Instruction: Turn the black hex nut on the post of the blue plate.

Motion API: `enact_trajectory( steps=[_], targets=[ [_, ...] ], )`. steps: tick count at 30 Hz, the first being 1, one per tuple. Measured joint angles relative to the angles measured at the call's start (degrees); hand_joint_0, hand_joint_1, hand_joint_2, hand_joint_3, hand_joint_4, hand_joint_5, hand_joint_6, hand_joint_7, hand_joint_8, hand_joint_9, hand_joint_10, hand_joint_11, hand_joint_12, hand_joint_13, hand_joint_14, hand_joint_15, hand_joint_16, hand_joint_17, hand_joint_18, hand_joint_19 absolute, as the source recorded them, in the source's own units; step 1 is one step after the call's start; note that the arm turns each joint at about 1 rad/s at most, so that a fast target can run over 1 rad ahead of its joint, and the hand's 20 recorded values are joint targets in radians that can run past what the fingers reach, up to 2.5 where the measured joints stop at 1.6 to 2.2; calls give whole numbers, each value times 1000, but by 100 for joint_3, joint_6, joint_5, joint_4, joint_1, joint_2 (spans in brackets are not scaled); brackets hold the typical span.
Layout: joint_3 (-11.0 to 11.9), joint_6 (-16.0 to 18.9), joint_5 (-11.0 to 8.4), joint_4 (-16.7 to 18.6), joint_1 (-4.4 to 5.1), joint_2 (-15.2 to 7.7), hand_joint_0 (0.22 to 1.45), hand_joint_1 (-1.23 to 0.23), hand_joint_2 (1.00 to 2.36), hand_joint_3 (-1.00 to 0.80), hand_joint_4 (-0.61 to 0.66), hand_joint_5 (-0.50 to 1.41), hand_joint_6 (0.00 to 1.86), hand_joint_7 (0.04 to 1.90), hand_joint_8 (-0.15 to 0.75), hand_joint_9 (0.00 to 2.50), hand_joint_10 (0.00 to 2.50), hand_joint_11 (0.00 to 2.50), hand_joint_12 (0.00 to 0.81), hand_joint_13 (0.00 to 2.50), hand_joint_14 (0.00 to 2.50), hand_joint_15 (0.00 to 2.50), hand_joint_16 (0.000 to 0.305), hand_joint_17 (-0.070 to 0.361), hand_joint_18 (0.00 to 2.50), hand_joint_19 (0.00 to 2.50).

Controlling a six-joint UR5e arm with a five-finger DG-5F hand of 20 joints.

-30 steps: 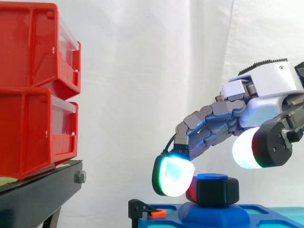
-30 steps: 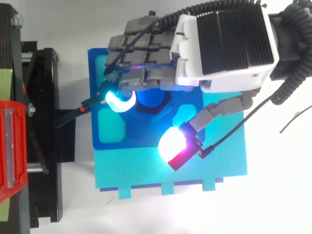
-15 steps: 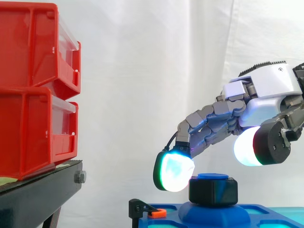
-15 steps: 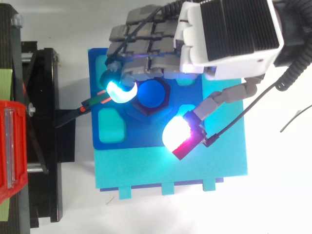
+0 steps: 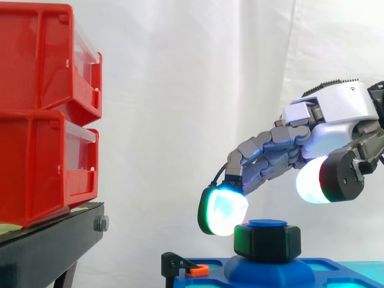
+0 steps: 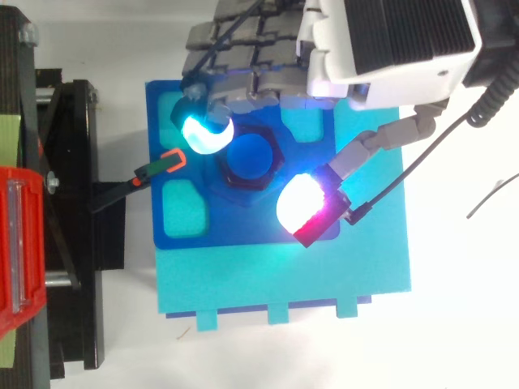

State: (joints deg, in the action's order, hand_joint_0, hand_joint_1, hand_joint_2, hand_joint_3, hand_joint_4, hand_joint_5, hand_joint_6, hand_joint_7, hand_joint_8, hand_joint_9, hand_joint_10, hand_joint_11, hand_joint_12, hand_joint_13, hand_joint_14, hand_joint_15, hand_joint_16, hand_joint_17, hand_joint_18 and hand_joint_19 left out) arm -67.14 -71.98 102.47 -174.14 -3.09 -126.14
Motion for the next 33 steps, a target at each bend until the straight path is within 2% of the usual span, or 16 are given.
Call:
enact_trajectory(
  steps=[9, 18, 25, 33],
  targets=[
    [1, 1, 126, 48, -80, 0, 460, -443, 1000, -500, 229, -182, 503, 835, 286, 393, 0, 0, 396, 311, 0, 14, 52, 118, 177, 178],
    [69, 37, 119, 88, -71, 1, 460, -445, 1000, -500, 232, -182, 502, 835, 286, 394, 0, 0, 396, 314, 0, 15, 52, 118, 175, 180],
    [119, 58, -12, 107, 18, 1, 460, -447, 1000, -500, 231, -182, 502, 829, 287, 396, 0, 0, 396, 315, 0, 12, 52, 118, 176, 181],
    [121, 56, -397, 121, 270, 1, 461, -445, 1000, -500, 229, -182, 502, 826, 286, 397, 0, 0, 396, 313, 0, 15, 52, 118, 174, 177]
  ],
)
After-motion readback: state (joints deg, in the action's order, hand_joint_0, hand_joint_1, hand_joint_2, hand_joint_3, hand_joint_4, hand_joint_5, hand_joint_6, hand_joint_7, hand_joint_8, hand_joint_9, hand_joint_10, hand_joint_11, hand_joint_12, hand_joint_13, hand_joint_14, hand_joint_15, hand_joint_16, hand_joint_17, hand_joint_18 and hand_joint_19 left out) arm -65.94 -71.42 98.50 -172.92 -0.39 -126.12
